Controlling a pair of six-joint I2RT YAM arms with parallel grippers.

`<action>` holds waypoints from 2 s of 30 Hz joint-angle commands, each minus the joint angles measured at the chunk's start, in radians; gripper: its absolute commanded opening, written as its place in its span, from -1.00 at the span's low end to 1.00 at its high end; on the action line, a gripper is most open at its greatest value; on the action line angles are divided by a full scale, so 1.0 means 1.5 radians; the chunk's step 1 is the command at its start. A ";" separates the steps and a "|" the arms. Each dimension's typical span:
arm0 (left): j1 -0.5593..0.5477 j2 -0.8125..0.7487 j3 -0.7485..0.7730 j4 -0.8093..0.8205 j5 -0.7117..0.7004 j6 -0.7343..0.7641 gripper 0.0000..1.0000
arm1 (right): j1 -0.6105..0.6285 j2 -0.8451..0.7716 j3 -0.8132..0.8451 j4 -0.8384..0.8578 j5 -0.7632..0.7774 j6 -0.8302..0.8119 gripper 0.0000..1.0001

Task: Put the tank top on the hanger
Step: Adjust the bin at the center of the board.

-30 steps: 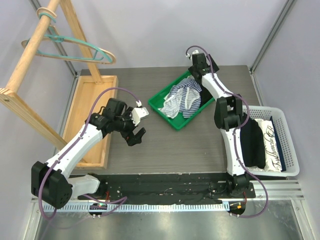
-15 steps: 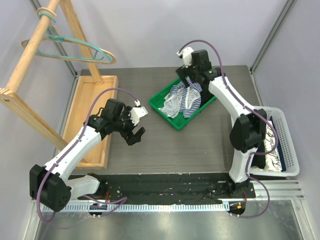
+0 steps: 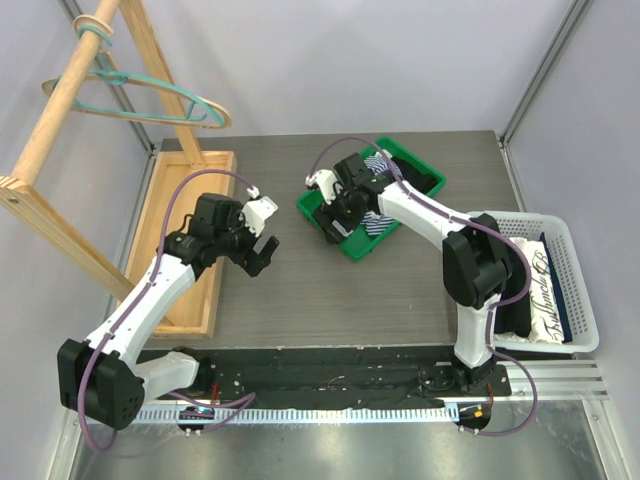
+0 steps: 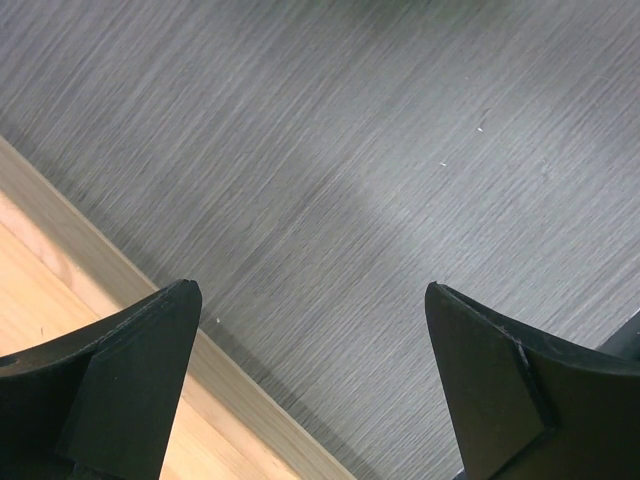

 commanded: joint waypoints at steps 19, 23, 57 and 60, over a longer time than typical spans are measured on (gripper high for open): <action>0.020 -0.021 -0.010 0.036 0.022 -0.013 0.99 | 0.030 -0.023 -0.086 -0.031 0.143 -0.095 -0.62; 0.020 -0.021 -0.011 0.036 0.025 -0.013 0.99 | 0.021 -0.047 -0.096 -0.045 0.212 -0.143 -0.62; 0.031 -0.023 -0.014 0.038 0.037 -0.014 0.99 | -0.158 -0.147 -0.006 -0.130 0.178 -0.284 0.31; 0.031 -0.020 -0.013 0.038 0.036 -0.014 0.99 | -0.132 -0.130 0.030 -0.084 0.118 -0.221 0.33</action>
